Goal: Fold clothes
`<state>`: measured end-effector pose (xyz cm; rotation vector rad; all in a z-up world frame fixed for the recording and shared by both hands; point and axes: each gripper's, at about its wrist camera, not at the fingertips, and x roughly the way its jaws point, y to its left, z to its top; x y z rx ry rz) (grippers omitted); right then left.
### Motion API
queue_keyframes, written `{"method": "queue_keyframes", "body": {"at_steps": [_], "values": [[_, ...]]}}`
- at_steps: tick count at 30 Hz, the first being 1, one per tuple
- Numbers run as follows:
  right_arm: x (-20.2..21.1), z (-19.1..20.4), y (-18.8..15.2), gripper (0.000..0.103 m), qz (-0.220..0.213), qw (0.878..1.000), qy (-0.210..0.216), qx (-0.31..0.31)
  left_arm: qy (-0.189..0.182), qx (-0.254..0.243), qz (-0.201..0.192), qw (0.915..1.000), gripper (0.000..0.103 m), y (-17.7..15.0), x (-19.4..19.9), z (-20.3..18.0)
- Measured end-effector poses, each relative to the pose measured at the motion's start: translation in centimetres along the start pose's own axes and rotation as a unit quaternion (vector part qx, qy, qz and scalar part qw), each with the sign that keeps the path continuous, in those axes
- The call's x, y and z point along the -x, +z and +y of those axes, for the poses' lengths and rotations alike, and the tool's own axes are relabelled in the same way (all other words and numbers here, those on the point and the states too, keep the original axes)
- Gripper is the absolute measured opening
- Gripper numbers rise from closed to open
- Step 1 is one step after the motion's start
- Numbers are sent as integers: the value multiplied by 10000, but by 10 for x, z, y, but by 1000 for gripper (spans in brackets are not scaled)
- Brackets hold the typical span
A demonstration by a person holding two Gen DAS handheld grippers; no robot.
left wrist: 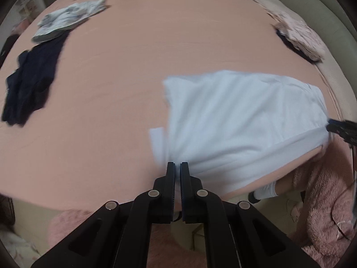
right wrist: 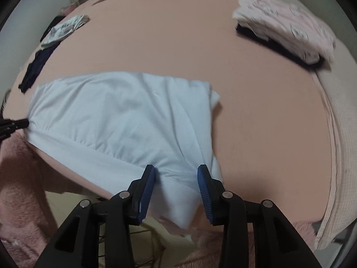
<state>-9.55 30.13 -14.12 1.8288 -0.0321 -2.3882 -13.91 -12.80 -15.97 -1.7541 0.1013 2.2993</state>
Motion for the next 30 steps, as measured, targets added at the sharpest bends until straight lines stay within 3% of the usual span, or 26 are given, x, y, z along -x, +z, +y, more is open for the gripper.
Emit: {"method": "queue_keyframes", "body": {"at_steps": [6, 8, 11, 15, 20, 22, 24, 27, 30], "values": [[19, 7, 29, 40, -620, 9978, 206, -134, -341, -180, -695, 9968, 4, 26, 25, -28], [26, 9, 40, 41, -841, 9959, 273, -178, -520, -285, -731, 9956, 4, 39, 15, -44], [1, 10, 59, 41, -720, 9951, 498, -466, -905, -209, -474, 9945, 4, 51, -17, -54], [-29, 6, 61, 40, -284, 9972, 465, -509, -532, -95, -105, 9985, 4, 54, -37, -21], [-14, -44, 42, 38, -391, 9951, 96, -907, -237, 365, -128, 9990, 3, 59, -25, 26], [-7, -55, 39, 39, -461, 9936, 187, -1010, -210, 515, -188, 9983, 4, 62, -17, 36], [3, -53, 39, 40, -655, 9923, 339, -992, -635, 378, -351, 9966, 4, 64, -9, 19], [2, -31, 48, 40, -781, 9937, 270, -753, -565, -214, -393, 9974, 4, 67, -14, -23], [-22, -14, 64, 40, -604, 9960, 223, -617, -573, -328, -247, 9975, 4, 77, -31, -43]]}}
